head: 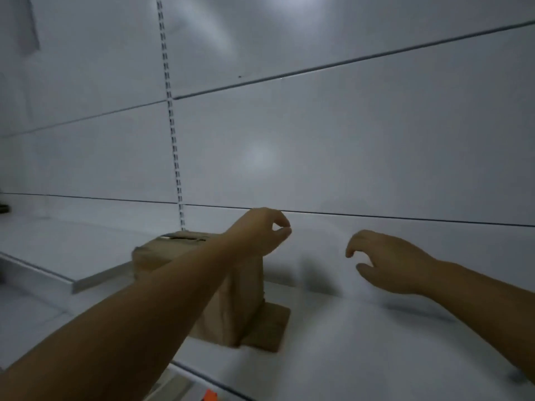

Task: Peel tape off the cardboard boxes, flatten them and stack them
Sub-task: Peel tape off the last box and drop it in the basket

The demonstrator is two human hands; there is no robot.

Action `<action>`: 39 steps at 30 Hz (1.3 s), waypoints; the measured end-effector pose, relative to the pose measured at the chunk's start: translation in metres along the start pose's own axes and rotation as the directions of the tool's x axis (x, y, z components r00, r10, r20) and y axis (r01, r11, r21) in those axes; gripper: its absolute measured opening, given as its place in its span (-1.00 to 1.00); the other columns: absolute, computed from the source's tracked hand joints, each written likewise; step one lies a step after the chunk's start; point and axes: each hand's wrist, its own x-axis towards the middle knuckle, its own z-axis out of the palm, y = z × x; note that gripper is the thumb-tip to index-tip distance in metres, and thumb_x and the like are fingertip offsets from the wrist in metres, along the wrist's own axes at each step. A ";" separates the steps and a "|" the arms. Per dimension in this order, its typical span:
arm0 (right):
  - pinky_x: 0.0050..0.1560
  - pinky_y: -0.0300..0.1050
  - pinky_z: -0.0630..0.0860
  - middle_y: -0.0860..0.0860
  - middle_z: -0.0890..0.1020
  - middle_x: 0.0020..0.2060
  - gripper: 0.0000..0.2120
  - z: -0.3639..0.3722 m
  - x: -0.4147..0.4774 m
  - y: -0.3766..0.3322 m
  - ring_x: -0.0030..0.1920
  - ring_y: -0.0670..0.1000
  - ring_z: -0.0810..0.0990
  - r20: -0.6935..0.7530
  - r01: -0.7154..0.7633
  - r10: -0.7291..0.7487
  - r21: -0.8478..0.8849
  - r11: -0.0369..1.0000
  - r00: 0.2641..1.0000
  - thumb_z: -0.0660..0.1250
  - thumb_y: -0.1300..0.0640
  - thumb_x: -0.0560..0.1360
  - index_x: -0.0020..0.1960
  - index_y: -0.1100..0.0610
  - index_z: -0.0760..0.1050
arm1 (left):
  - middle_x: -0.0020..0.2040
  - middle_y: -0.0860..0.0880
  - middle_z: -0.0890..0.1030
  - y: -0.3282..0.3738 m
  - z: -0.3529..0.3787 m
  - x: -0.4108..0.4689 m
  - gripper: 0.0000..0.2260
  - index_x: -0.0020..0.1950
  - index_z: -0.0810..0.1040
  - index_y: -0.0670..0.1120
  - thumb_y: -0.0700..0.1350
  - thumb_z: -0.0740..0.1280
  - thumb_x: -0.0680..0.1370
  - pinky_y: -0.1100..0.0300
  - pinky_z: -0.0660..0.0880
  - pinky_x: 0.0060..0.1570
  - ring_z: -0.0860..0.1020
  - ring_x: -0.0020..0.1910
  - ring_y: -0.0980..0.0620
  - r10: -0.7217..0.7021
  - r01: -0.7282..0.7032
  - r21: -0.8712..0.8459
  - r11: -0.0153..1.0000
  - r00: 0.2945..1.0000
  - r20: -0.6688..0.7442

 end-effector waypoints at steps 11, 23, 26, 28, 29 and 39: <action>0.15 -0.23 0.35 -0.02 0.52 0.26 -0.70 0.032 0.116 -0.143 0.21 -0.04 0.48 0.006 0.059 -0.069 0.456 0.888 0.998 0.24 0.02 0.57 0.27 0.04 0.49 | 0.29 0.00 0.41 -0.133 -0.014 -0.067 -0.65 0.35 0.41 0.01 -0.02 0.00 0.64 0.18 0.25 0.23 0.34 0.26 0.06 -0.084 0.098 0.190 0.977 0.993 -0.080; -0.18 -0.27 0.50 -0.11 0.56 0.13 -0.53 0.007 0.113 -0.142 -0.04 -0.15 0.52 0.128 -0.065 0.004 0.477 0.876 0.992 0.40 -0.12 0.41 0.29 -0.02 0.51 | 0.16 0.07 0.45 -0.142 -0.015 -0.082 -0.57 0.25 0.41 0.01 0.15 -0.04 0.52 0.25 0.24 0.08 0.34 0.08 0.15 0.085 -0.075 0.064 0.995 0.983 -0.162; 0.04 -0.13 0.53 -0.05 0.63 0.12 -0.63 -0.002 0.112 -0.149 0.01 -0.08 0.58 0.070 0.062 -0.078 0.211 0.976 0.994 0.33 -0.11 0.47 0.21 0.02 0.58 | 0.20 0.05 0.44 -0.144 -0.017 -0.084 -0.67 0.28 0.40 0.01 0.12 0.08 0.60 0.23 0.25 0.14 0.36 0.14 0.12 0.074 -0.062 0.074 0.995 0.983 -0.169; 0.08 0.02 0.54 0.01 0.67 0.05 -0.61 -0.001 0.112 -0.154 0.02 0.02 0.60 0.043 0.158 -0.160 0.040 0.987 0.986 0.19 -0.17 0.53 0.17 0.04 0.60 | 0.21 0.03 0.44 -0.144 -0.018 -0.087 -0.67 0.29 0.40 0.01 0.12 0.13 0.58 0.22 0.27 0.13 0.36 0.16 0.10 0.054 -0.044 0.055 0.998 0.978 -0.203; 0.03 0.01 0.54 0.03 0.67 0.00 -0.57 0.000 0.110 -0.158 -0.03 0.03 0.60 0.023 0.186 -0.185 -0.005 0.983 0.982 0.12 -0.19 0.56 0.15 0.06 0.59 | 0.22 0.03 0.43 -0.143 -0.019 -0.089 -0.66 0.30 0.39 0.01 0.12 0.14 0.58 0.20 0.30 0.17 0.36 0.18 0.09 0.055 -0.048 0.036 0.998 0.973 -0.226; -0.34 -0.15 0.28 0.17 0.56 -0.40 -0.55 -0.032 0.097 -0.133 -0.38 0.11 0.49 -0.800 0.115 0.121 0.231 0.966 0.588 0.04 0.04 0.61 -0.27 0.25 0.52 | -0.01 0.04 0.45 -0.109 -0.019 -0.109 -0.76 0.01 0.51 -0.07 0.07 0.24 0.49 0.09 0.42 0.09 0.35 -0.02 0.14 0.331 -0.343 0.084 0.936 0.773 -0.542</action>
